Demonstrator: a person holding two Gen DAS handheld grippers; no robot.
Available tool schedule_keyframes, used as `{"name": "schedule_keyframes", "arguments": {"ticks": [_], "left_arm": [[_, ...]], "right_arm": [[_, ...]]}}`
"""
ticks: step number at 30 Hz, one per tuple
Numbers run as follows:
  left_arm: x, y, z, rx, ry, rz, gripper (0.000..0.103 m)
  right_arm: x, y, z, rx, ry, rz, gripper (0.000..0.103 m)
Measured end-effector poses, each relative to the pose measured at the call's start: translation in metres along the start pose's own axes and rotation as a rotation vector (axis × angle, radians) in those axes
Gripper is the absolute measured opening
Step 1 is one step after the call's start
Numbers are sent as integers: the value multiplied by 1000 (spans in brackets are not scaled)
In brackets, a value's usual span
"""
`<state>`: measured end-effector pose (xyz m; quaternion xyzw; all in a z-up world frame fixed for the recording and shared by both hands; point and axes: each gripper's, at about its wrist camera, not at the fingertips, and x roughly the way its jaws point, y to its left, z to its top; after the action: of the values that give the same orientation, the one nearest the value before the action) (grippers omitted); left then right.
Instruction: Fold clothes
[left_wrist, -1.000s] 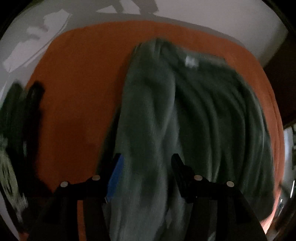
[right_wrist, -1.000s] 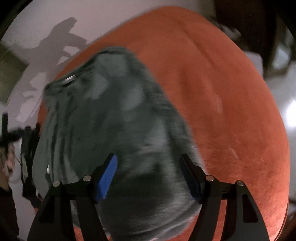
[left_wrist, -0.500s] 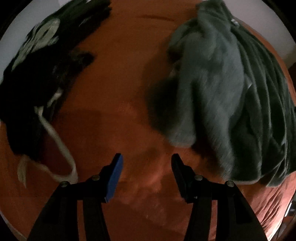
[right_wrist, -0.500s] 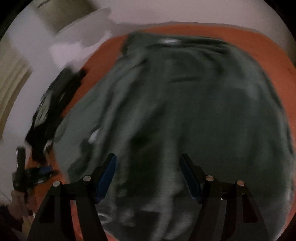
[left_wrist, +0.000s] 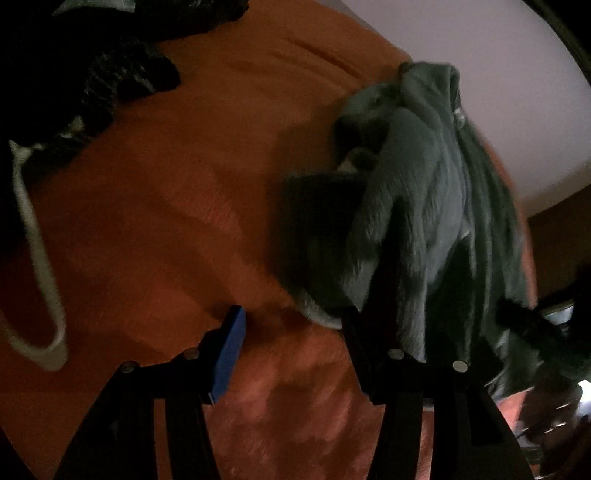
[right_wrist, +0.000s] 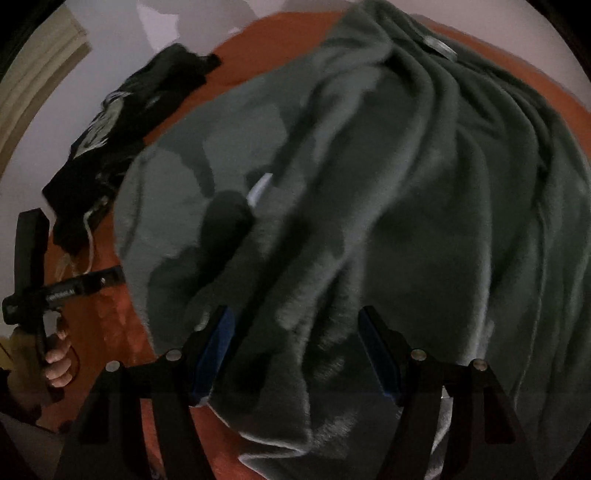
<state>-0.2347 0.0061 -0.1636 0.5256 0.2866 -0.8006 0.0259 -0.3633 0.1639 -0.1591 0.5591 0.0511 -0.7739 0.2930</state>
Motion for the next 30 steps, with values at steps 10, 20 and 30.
{"name": "schedule_keyframes", "arguments": {"ticks": [10, 20, 30], "left_arm": [[-13, -6, -11, -16, -278, -83, 11], [-100, -127, -111, 759, -623, 198, 11], [-21, -195, -216, 1183, -476, 366, 15]], "right_arm": [[-15, 9, 21, -2, -21, -58, 70], [-31, 19, 35, 103, -14, 76, 70], [-46, 12, 57, 163, -37, 90, 70]]}}
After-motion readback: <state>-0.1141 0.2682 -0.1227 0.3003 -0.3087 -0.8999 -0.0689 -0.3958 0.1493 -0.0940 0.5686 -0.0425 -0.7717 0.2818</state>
